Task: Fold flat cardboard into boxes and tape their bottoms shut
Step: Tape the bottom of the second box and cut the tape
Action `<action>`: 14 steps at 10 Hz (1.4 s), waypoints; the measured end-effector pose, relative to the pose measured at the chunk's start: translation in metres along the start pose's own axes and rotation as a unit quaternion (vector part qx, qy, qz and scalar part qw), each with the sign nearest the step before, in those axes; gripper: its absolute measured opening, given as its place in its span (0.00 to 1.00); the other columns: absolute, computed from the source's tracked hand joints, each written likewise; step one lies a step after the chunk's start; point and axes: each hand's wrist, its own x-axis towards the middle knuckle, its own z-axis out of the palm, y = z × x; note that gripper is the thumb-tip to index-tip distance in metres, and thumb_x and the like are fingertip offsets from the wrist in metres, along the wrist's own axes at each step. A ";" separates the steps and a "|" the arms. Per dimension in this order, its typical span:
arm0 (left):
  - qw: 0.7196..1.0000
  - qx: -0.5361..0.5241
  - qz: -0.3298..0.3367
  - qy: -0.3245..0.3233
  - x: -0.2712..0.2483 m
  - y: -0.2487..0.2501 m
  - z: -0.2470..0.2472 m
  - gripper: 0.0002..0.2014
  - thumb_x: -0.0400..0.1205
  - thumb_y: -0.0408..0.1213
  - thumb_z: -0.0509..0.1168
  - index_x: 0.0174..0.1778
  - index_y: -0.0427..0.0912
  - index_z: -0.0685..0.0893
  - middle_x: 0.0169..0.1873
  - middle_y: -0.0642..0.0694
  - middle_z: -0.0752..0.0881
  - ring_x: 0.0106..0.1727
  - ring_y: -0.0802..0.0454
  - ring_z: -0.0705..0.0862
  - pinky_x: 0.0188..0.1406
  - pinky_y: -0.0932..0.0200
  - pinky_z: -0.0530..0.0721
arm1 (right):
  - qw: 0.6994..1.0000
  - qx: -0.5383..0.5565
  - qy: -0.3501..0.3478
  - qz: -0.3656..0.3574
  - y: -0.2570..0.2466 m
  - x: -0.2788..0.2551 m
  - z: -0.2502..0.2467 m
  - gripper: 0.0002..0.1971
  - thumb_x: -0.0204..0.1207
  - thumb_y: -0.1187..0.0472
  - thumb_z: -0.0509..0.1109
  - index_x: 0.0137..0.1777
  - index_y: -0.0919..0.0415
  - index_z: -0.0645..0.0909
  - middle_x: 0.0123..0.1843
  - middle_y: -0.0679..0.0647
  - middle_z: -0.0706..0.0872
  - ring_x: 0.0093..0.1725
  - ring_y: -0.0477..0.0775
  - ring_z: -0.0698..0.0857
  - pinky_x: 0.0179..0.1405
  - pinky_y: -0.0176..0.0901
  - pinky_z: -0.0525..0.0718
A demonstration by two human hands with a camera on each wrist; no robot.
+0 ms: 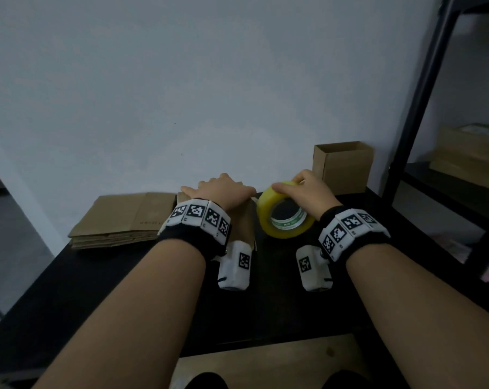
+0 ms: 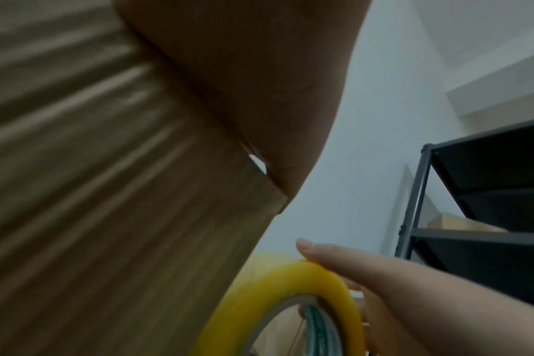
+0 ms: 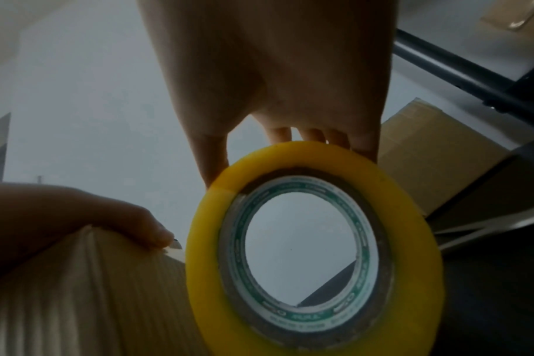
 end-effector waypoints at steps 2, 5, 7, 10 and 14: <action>0.998 -0.006 0.033 0.050 -0.001 0.003 0.008 0.30 0.76 0.58 0.58 0.71 0.46 0.71 0.69 0.40 0.77 0.71 0.36 0.72 0.74 0.30 0.56 | 1.000 -0.001 -0.017 -0.015 0.000 -0.008 0.002 0.26 0.83 0.41 0.60 0.72 0.59 0.76 0.68 0.57 0.81 0.65 0.57 0.80 0.59 0.46 0.75; 0.937 -0.086 0.293 0.171 -0.006 -0.001 0.018 0.11 0.82 0.43 0.62 0.53 0.48 0.88 0.51 0.49 0.87 0.58 0.47 0.79 0.57 0.51 0.78 | 0.998 -0.043 -0.050 -0.019 -0.008 -0.009 -0.002 0.29 0.84 0.40 0.56 0.76 0.60 0.74 0.73 0.58 0.79 0.70 0.59 0.78 0.68 0.51 0.75; 0.939 -0.002 0.278 0.201 -0.018 0.002 0.035 0.17 0.81 0.37 0.58 0.62 0.56 0.83 0.51 0.51 0.87 0.65 0.49 0.72 0.58 0.50 0.72 | 1.000 -0.019 0.010 0.016 -0.001 -0.016 -0.021 0.21 0.87 0.52 0.56 0.71 0.64 0.77 0.69 0.61 0.81 0.67 0.61 0.79 0.67 0.51 0.76; 0.946 -0.020 0.260 0.190 -0.010 0.002 0.040 0.20 0.80 0.39 0.57 0.64 0.65 0.82 0.51 0.51 0.86 0.66 0.50 0.72 0.62 0.48 0.72 | 0.966 -0.198 -0.032 0.164 0.043 -0.020 -0.043 0.16 0.82 0.60 0.66 0.33 0.66 0.74 0.36 0.60 0.78 0.39 0.60 0.80 0.32 0.43 0.74; 0.948 -0.023 0.260 0.182 -0.007 -0.001 0.040 0.20 0.82 0.40 0.56 0.65 0.67 0.81 0.55 0.50 0.84 0.68 0.51 0.70 0.62 0.50 0.69 | 0.857 -0.400 -0.181 0.270 0.049 -0.015 -0.046 0.21 0.87 0.56 0.60 0.75 0.67 0.72 0.53 0.60 0.81 0.72 0.56 0.76 0.72 0.46 0.70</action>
